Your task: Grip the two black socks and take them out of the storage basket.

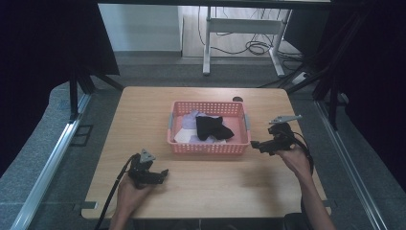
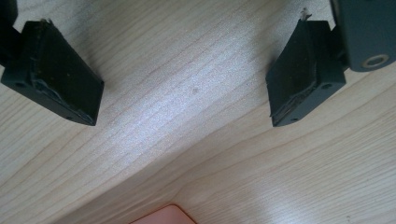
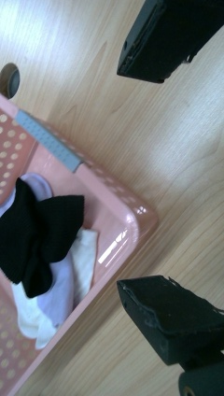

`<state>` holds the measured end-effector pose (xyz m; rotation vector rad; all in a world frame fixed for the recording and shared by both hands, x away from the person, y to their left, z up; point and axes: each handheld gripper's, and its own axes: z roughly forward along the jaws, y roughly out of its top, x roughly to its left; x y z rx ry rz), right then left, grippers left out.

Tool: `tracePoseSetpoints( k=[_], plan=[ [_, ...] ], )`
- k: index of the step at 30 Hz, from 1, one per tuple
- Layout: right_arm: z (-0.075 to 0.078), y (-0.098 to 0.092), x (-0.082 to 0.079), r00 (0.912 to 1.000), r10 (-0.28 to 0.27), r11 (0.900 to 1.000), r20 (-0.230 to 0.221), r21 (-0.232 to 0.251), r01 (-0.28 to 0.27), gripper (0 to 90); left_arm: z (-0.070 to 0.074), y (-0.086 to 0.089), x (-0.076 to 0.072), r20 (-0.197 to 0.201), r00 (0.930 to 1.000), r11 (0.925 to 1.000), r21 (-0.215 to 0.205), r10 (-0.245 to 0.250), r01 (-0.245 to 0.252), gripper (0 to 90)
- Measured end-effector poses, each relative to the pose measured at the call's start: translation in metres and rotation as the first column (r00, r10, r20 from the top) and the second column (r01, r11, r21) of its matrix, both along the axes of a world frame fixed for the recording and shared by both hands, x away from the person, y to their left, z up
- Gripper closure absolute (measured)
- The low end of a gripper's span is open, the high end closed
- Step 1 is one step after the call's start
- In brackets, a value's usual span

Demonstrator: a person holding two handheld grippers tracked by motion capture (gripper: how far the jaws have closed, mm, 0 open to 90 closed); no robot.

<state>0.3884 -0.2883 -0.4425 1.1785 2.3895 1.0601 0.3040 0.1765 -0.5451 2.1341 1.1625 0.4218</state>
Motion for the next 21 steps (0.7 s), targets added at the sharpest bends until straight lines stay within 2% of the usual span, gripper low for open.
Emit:
tracePoseSetpoints(
  k=[6,11,18,21],
  plan=[
    [0.013,0.014,0.011,0.9996,0.02,1.0,-0.018,-0.015,-0.02,4.6,0.0,0.0,0.0,-0.001,1.0,1.0,0.005,-0.004,0.004,10.6],
    [0.018,0.028,0.023,0.9972,0.054,0.998,-0.052,-0.017,-0.055,6.9,0.0,0.001,0.0,-0.001,1.0,1.0,0.006,-0.005,0.005,10.6],
    [0.021,0.051,0.039,0.9931,0.089,0.994,-0.076,-0.064,-0.094,8.3,0.0,0.001,0.0,0.0,1.0,1.0,0.007,-0.006,0.006,10.6],
    [0.021,0.061,0.046,0.9926,0.098,0.99,-0.071,-0.094,-0.104,13.8,0.0,0.001,0.0,0.0,1.0,1.0,0.007,-0.006,0.006,10.6]
  ],
)
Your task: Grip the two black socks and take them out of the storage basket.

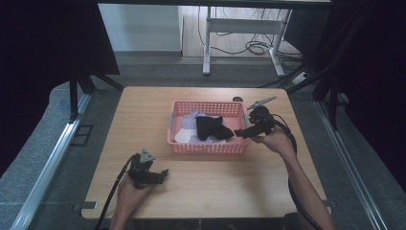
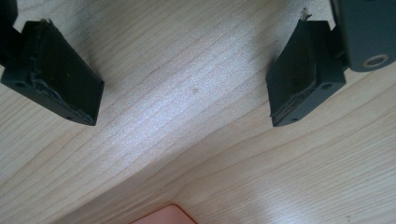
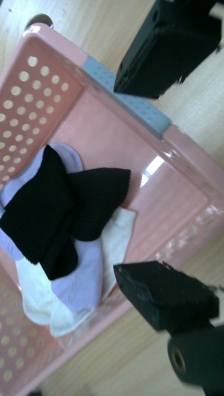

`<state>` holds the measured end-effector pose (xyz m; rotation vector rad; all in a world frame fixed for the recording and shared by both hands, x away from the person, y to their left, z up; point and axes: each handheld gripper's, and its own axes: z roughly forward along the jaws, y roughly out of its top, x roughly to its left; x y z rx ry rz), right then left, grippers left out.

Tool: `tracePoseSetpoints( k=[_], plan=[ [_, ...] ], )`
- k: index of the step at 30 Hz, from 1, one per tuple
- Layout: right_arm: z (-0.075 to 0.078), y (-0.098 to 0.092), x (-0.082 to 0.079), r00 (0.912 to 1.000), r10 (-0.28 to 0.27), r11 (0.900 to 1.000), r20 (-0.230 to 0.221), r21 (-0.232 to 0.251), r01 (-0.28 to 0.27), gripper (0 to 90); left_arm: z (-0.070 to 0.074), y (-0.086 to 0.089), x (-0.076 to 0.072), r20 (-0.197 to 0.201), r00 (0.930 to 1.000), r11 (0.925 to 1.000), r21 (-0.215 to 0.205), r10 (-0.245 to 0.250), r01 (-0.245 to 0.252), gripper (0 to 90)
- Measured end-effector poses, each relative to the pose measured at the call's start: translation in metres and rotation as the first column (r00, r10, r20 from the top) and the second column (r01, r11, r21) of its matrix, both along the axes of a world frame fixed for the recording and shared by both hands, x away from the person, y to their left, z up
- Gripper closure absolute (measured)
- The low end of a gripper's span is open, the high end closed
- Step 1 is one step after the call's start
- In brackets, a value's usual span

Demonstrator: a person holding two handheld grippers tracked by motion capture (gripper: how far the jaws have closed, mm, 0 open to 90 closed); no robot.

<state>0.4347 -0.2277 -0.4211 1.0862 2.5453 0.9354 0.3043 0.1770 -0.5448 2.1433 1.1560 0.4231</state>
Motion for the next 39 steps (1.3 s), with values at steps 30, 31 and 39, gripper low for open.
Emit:
tracePoseSetpoints(
  k=[30,31,39],
  plan=[
    [-0.049,0.094,0.061,0.9903,0.088,0.971,-0.108,-0.211,-0.109,57.9,0.0,0.0,0.0,0.0,1.0,1.0,0.0,0.0,0.0,10.6],
    [-0.051,0.095,0.061,0.9914,0.088,0.968,-0.097,-0.225,-0.108,64.7,0.0,0.0,0.0,0.0,1.0,1.0,0.0,0.0,0.0,10.6],
    [-0.04,0.095,0.058,0.9924,0.103,0.972,-0.069,-0.205,-0.115,87.4,0.0,0.0,0.0,0.0,1.0,1.0,0.002,0.0,0.0,10.6]
  ],
)
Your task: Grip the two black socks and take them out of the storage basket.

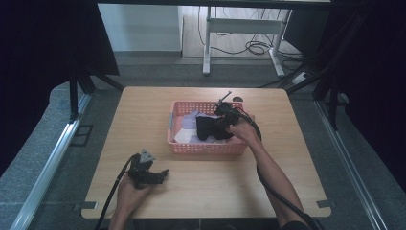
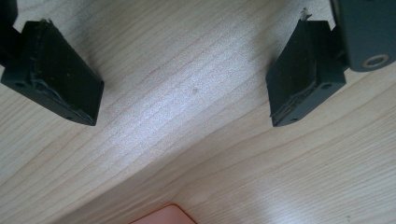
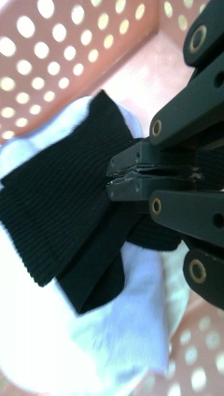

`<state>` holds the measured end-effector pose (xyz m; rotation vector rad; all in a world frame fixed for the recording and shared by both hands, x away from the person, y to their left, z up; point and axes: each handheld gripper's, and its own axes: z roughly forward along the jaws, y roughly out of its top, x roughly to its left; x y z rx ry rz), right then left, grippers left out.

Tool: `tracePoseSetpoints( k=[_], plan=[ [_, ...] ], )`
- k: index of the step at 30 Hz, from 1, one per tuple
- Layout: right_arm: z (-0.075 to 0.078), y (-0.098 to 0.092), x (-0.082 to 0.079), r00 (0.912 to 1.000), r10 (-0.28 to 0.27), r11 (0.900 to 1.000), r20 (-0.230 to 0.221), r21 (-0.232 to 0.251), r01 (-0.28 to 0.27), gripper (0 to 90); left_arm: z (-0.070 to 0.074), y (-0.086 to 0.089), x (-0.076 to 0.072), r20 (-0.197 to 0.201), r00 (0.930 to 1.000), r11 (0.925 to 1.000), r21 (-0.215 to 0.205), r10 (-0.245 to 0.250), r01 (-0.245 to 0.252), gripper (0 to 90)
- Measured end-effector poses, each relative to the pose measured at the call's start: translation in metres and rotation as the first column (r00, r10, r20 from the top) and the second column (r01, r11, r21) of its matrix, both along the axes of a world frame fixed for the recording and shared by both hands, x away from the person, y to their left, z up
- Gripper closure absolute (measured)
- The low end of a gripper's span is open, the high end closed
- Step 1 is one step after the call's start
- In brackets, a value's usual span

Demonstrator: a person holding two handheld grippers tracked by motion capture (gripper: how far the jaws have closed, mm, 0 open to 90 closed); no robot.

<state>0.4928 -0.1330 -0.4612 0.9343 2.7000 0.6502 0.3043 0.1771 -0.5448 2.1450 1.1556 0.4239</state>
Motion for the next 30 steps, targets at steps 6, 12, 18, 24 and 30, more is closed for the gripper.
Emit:
tracePoseSetpoints(
  k=[6,12,18,24,30],
  plan=[
    [0.031,-0.002,-0.001,0.9999,0.011,0.999,0.0,0.037,-0.011,87.7,0.0,0.0,0.0,0.0,1.0,1.0,-0.001,0.0,0.0,10.6],
    [0.064,0.001,-0.002,0.9994,0.026,0.998,0.021,0.059,-0.027,87.9,0.0,0.0,0.0,0.002,1.0,1.0,-0.003,0.002,-0.002,10.6],
    [0.093,0.003,-0.005,0.9982,0.028,0.997,0.053,0.066,-0.031,87.8,0.0,0.0,0.0,0.003,1.0,1.0,-0.004,0.002,-0.002,10.6],
    [0.117,-0.004,-0.005,0.9973,0.014,0.994,0.072,0.107,-0.021,87.8,0.0,0.0,0.0,0.003,1.0,1.0,-0.003,0.001,-0.001,10.5],
    [0.137,-0.012,-0.008,0.9959,0.004,0.993,0.091,0.113,-0.014,88.0,0.0,0.0,0.0,0.0,1.0,1.0,-0.002,0.001,-0.001,10.6]
  ],
)
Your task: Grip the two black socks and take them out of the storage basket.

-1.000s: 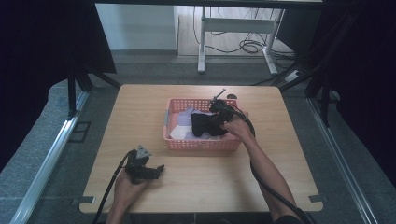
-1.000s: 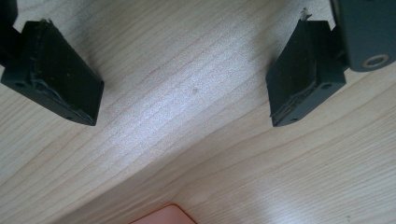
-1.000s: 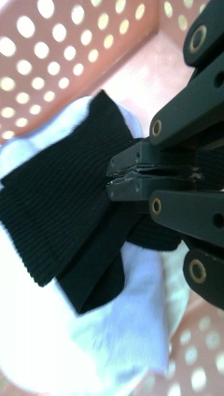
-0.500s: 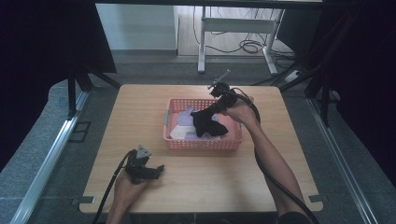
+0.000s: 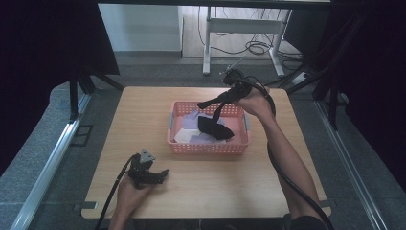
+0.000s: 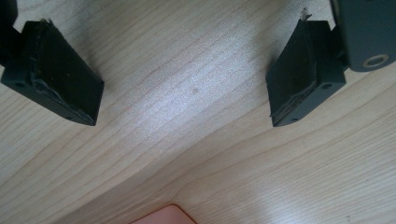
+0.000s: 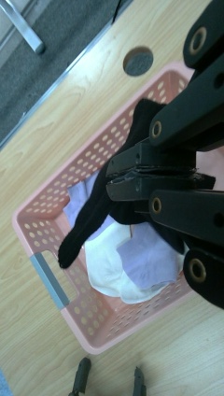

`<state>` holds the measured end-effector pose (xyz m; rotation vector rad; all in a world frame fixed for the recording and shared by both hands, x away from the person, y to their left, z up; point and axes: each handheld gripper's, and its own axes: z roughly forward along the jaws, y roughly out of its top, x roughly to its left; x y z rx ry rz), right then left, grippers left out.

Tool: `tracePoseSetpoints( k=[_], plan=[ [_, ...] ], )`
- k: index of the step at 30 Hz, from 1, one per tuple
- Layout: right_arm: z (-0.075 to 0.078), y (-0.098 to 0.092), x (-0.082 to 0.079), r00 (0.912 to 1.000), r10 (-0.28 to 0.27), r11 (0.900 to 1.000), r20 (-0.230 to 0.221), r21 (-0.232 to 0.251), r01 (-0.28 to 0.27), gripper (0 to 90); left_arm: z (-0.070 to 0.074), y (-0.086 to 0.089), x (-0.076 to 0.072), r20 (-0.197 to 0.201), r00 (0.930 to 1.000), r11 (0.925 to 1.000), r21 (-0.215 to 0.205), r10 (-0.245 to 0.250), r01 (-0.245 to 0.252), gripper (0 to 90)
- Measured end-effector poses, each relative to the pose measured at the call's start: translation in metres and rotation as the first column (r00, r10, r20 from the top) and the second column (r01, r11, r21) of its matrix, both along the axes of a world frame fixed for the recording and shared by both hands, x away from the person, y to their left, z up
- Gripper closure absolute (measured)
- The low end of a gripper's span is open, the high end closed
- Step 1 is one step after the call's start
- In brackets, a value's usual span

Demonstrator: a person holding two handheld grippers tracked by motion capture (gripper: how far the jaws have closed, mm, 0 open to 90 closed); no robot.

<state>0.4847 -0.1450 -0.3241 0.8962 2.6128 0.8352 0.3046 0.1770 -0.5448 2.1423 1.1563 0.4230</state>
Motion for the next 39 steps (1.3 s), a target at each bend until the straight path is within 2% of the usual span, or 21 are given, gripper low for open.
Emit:
tracePoseSetpoints(
  k=[11,20,31,36,39],
  plan=[
    [0.04,-0.02,-0.009,0.9992,-0.034,0.999,0.023,0.001,0.034,88.0,0.0,0.0,0.0,-0.002,1.0,1.0,0.003,-0.001,0.001,10.6],
    [0.066,-0.053,-0.017,0.9955,-0.08,0.997,0.05,0.0,0.08,88.1,0.0,0.0,0.0,-0.002,1.0,1.0,0.003,-0.001,0.001,10.5],
    [0.074,-0.106,-0.024,0.9806,-0.184,0.983,0.066,-0.008,0.185,88.0,0.0,0.0,0.0,-0.002,1.0,1.0,0.001,0.0,0.0,10.6],
    [0.07,-0.128,-0.027,0.9729,-0.221,0.975,0.066,-0.016,0.223,87.9,0.0,0.0,0.0,-0.002,1.0,1.0,0.002,0.0,0.0,10.6],
    [0.063,-0.14,-0.028,0.9685,-0.24,0.97,0.068,-0.029,0.242,87.9,0.0,0.0,0.0,-0.003,1.0,1.0,0.002,0.0,0.0,10.6]
  ],
)
